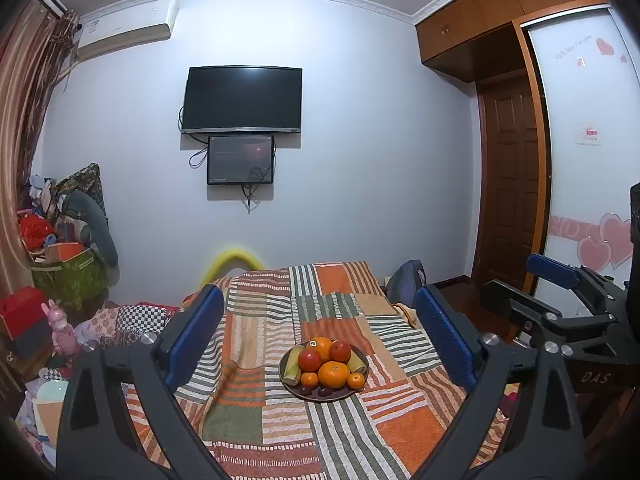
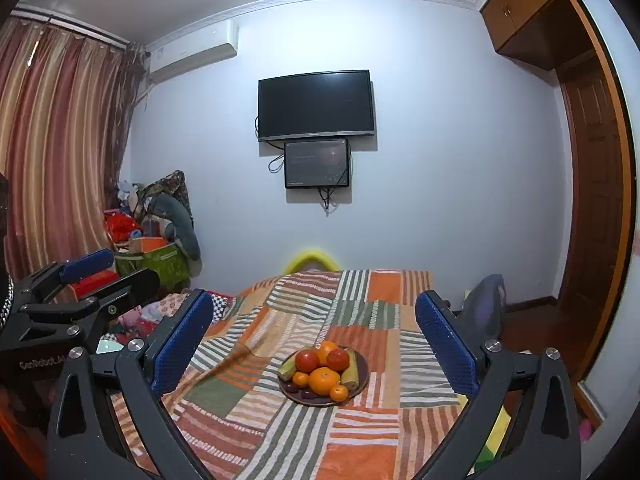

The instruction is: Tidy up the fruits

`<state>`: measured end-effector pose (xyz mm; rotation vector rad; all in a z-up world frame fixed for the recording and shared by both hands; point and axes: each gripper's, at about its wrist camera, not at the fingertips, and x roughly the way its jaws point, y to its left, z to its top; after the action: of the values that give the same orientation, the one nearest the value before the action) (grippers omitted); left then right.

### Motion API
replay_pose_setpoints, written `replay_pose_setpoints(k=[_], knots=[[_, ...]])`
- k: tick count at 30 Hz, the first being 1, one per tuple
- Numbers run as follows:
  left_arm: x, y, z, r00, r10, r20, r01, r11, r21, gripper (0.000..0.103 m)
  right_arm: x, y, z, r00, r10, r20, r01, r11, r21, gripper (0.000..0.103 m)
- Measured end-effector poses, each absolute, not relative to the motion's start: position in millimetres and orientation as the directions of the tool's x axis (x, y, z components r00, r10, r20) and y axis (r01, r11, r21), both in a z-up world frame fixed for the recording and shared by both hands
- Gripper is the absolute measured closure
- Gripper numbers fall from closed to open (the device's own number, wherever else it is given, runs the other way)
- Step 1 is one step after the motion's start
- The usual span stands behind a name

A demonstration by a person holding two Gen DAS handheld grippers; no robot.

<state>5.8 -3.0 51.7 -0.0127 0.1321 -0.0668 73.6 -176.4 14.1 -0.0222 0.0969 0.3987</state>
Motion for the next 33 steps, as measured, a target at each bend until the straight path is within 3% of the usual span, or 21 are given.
replay_pose_setpoints(k=[33], knots=[[11.8, -3.3, 43.3, 0.987, -0.064, -0.147, 0.062, 0.998, -0.018, 0.001, 65.1, -185.3, 12.0, 0.922, 0.376, -0.092, -0.377, 0.926, 0.01, 0.0]])
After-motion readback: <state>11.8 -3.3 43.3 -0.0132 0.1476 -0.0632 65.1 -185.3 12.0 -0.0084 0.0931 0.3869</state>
